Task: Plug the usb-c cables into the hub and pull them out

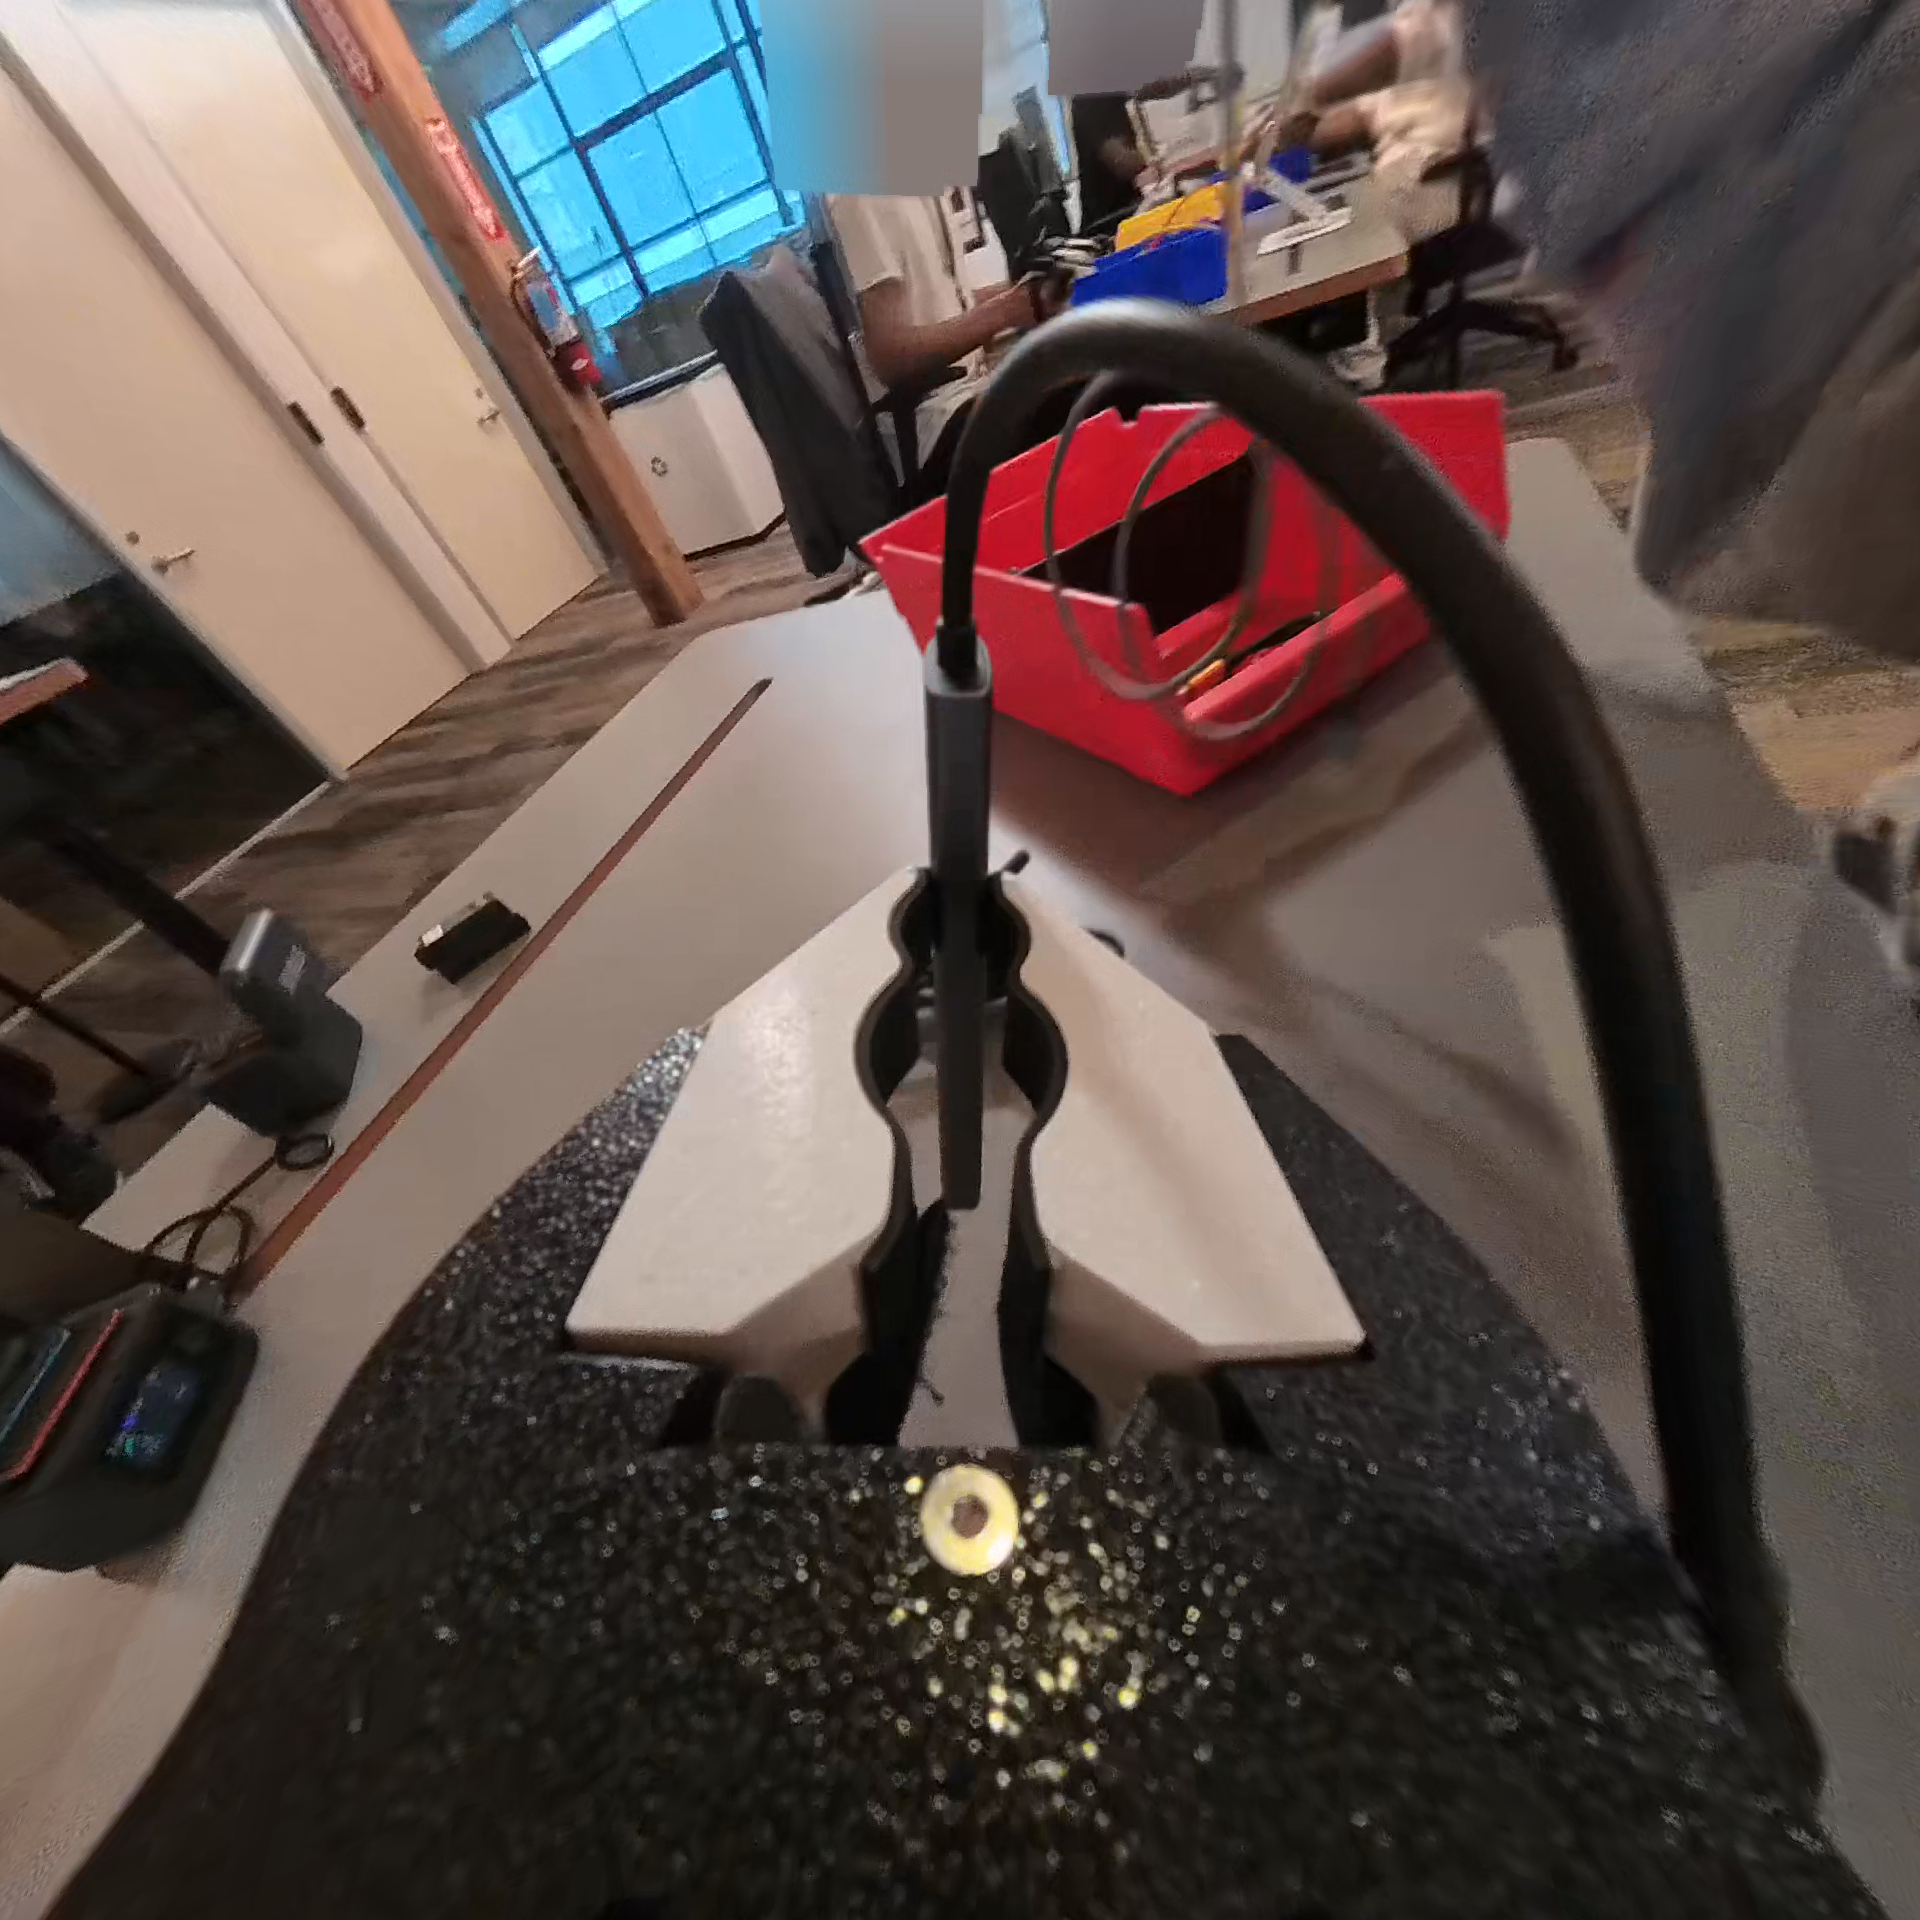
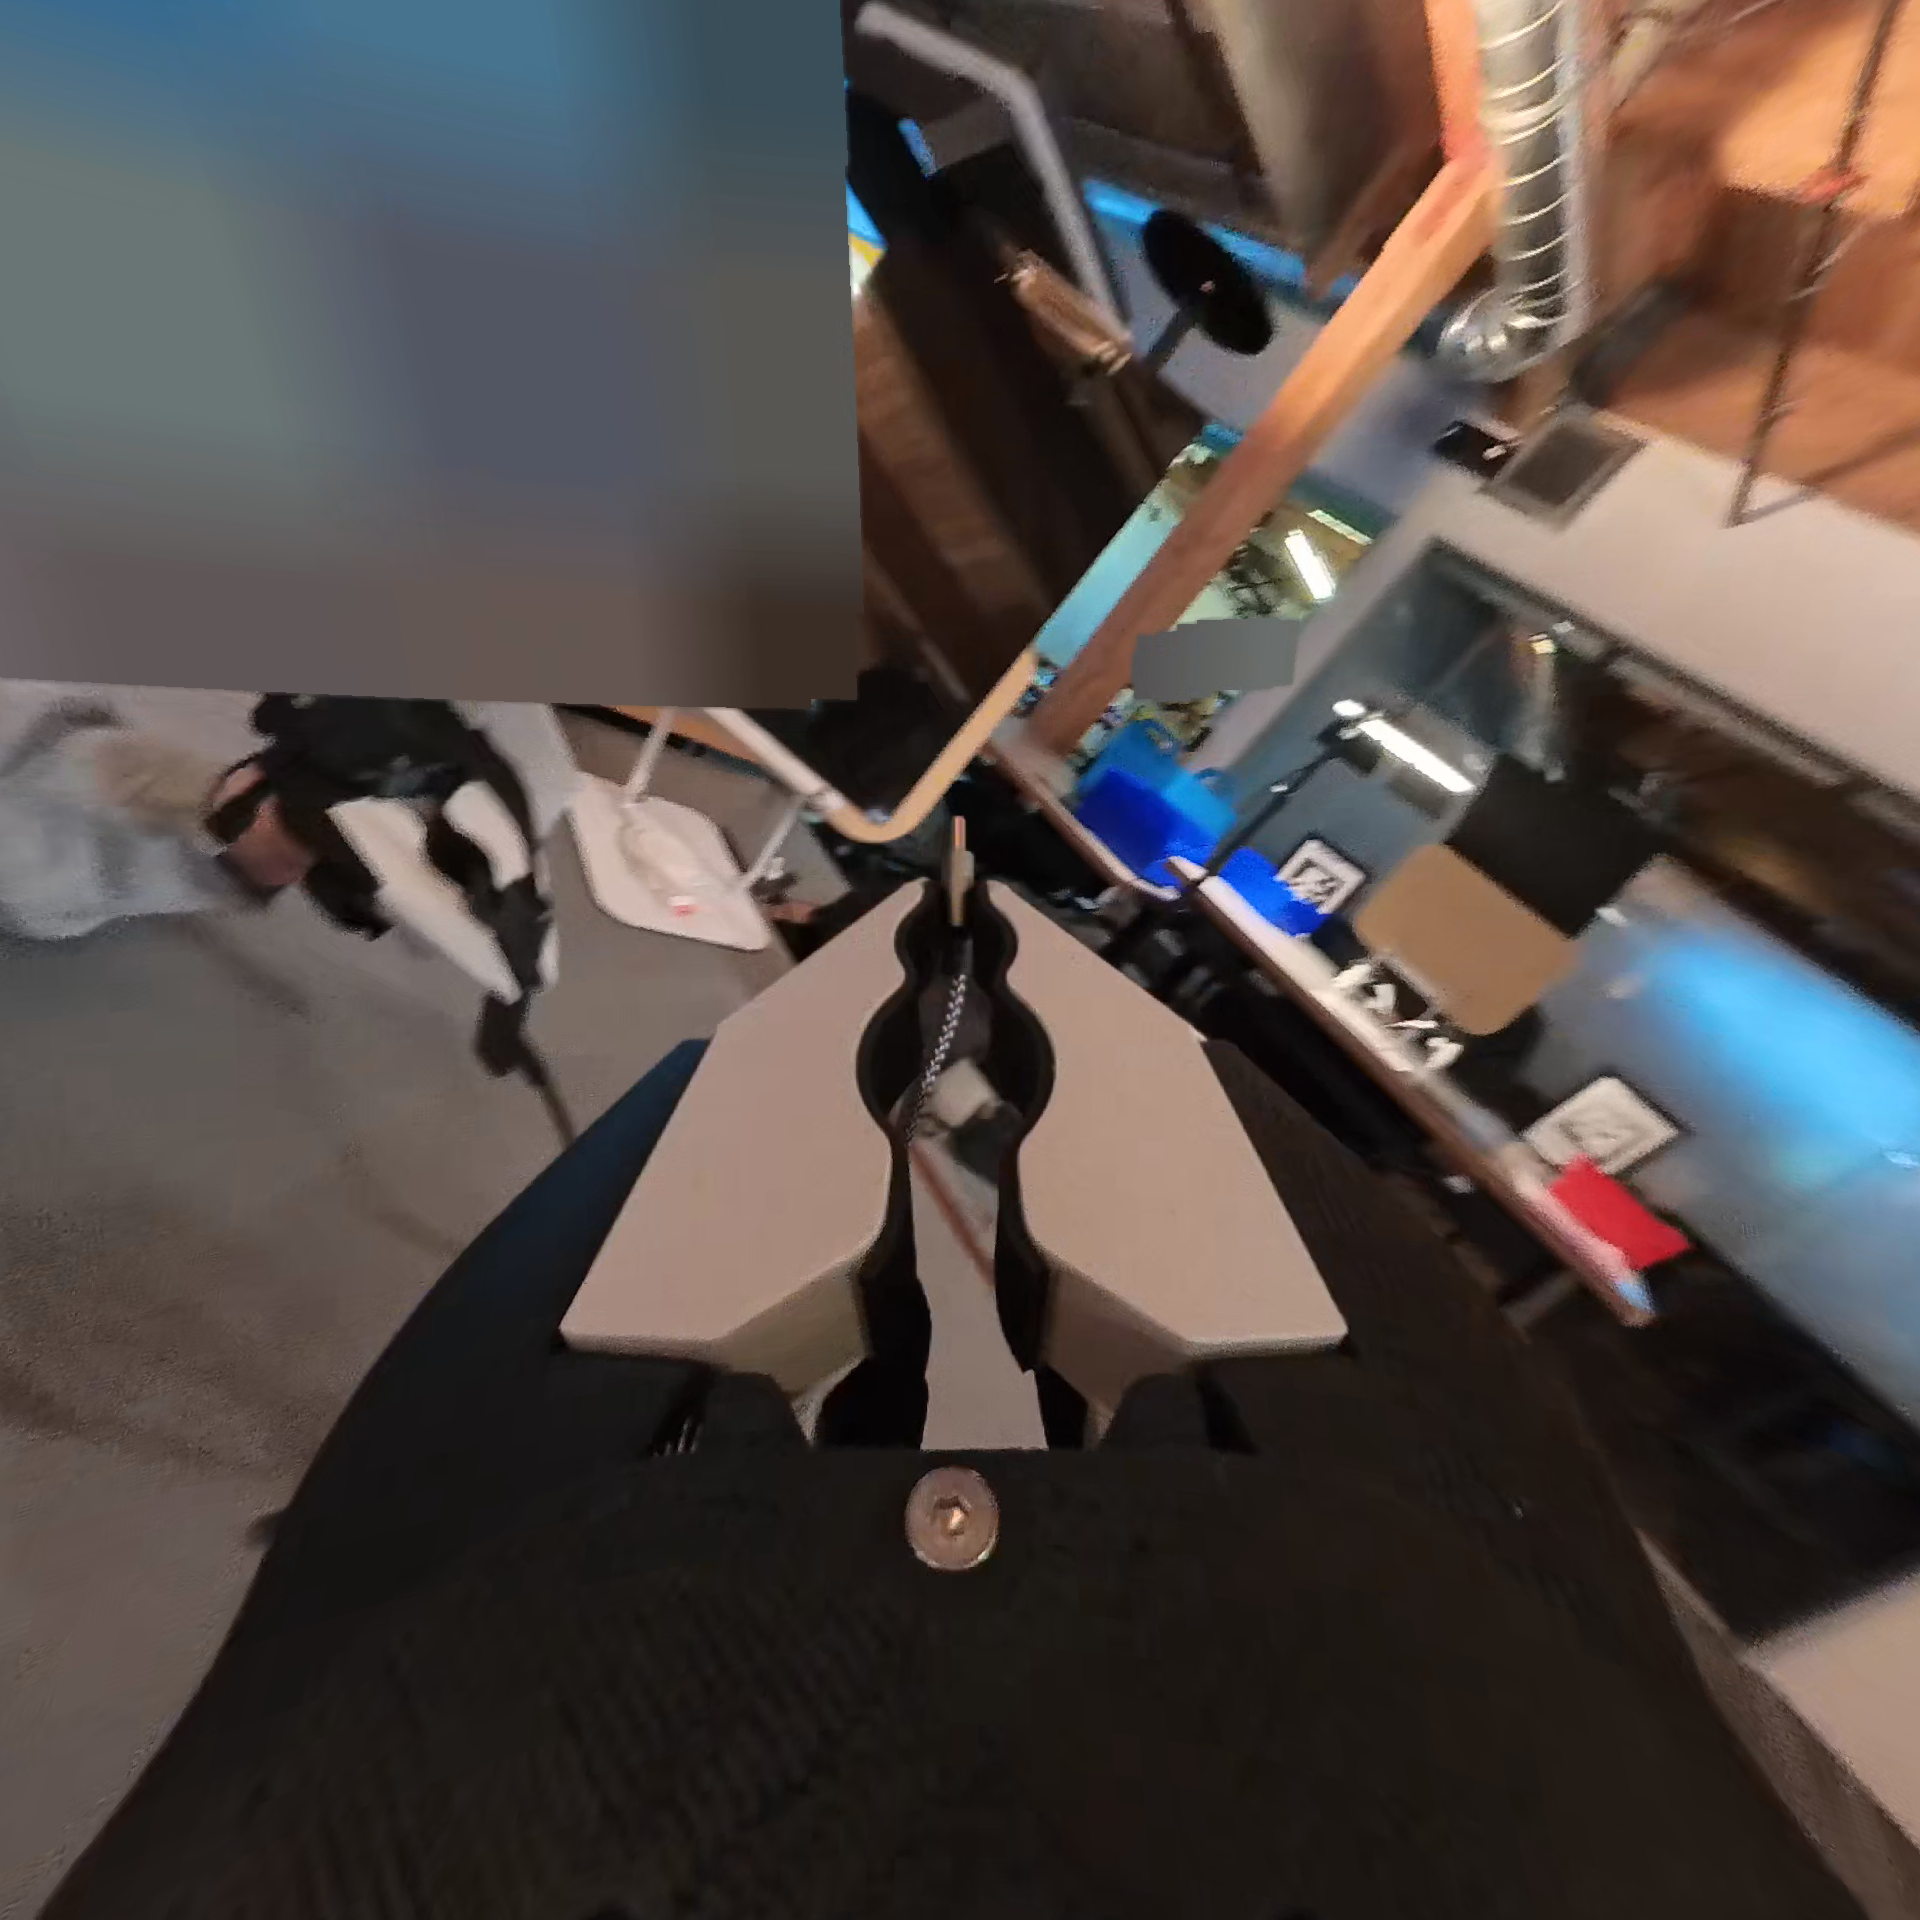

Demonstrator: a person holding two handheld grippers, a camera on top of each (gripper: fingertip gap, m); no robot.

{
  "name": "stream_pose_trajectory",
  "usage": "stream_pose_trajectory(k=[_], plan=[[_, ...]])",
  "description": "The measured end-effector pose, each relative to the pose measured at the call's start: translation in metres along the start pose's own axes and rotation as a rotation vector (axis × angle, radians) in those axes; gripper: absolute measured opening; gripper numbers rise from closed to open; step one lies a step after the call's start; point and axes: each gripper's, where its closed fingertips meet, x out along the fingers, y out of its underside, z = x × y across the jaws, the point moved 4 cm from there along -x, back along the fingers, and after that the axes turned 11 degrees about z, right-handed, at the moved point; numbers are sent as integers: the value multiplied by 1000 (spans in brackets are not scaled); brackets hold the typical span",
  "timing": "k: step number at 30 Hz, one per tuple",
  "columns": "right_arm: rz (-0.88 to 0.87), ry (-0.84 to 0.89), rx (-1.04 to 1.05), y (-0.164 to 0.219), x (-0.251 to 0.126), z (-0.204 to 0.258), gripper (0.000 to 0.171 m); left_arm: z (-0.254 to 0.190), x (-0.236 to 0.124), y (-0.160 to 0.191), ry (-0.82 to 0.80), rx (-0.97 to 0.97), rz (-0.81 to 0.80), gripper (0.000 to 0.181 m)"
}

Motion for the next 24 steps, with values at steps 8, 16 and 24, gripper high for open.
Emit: stream_pose_trajectory(k=[8, 16, 24], plan=[[69, 212, -43, -22, -43, -77, 4, 14, -1, 19, -35, -142, -62, 7], [203, 324, 29, 1, -59, -121, 4, 15, 1, 27, -9, -212, -82, 7], [287, 367, 92, 41, -56, -112, 4, 17, 0, 31, 2, -265, -91, 7]])
